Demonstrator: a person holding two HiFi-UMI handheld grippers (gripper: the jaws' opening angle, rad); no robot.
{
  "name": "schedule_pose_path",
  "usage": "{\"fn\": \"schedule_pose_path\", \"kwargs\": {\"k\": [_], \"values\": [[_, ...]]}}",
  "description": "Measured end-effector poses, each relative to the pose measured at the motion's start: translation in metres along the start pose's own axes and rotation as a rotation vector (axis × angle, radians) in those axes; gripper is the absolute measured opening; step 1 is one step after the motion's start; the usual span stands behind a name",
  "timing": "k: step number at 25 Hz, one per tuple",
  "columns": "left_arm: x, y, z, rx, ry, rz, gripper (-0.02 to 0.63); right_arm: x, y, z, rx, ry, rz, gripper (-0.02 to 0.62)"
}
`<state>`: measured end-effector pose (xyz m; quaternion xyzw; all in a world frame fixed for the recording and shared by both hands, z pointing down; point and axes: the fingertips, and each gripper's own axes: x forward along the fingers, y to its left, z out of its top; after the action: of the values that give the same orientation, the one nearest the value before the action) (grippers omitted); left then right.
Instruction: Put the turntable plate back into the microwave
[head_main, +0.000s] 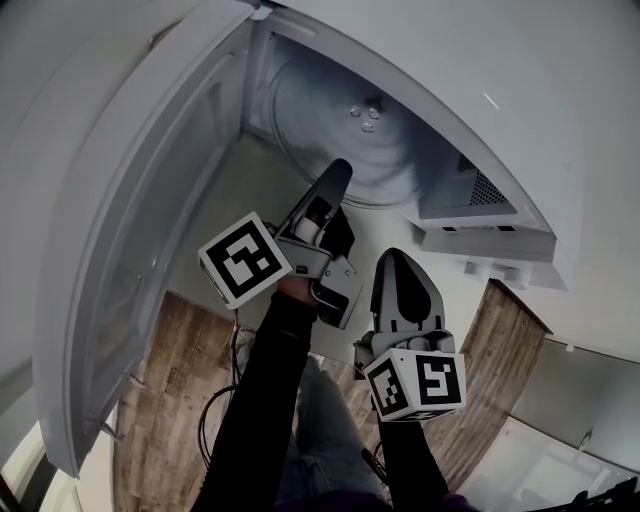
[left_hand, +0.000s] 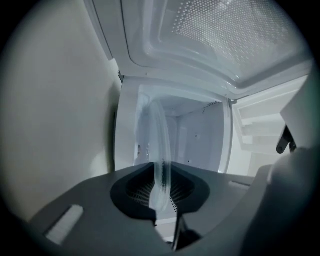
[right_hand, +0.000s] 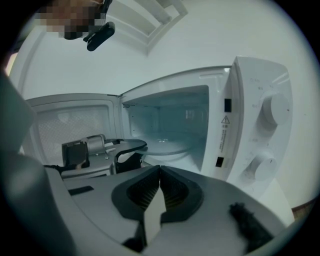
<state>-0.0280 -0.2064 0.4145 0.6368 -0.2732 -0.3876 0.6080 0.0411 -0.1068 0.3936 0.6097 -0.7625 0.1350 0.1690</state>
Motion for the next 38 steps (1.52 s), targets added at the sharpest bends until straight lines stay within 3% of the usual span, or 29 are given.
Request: {"fn": "schedule_pose_path", "kwargs": {"k": [19, 38], "values": [[0.027, 0.011, 0.001, 0.005, 0.005, 0.061, 0.061, 0.007, -0.004, -0.003, -0.013, 0.021, 0.006, 0.011], [0.037, 0.016, 0.000, 0.021, 0.017, 0.217, 0.041, 0.015, -0.018, 0.003, -0.018, 0.006, -0.011, 0.011]]}}
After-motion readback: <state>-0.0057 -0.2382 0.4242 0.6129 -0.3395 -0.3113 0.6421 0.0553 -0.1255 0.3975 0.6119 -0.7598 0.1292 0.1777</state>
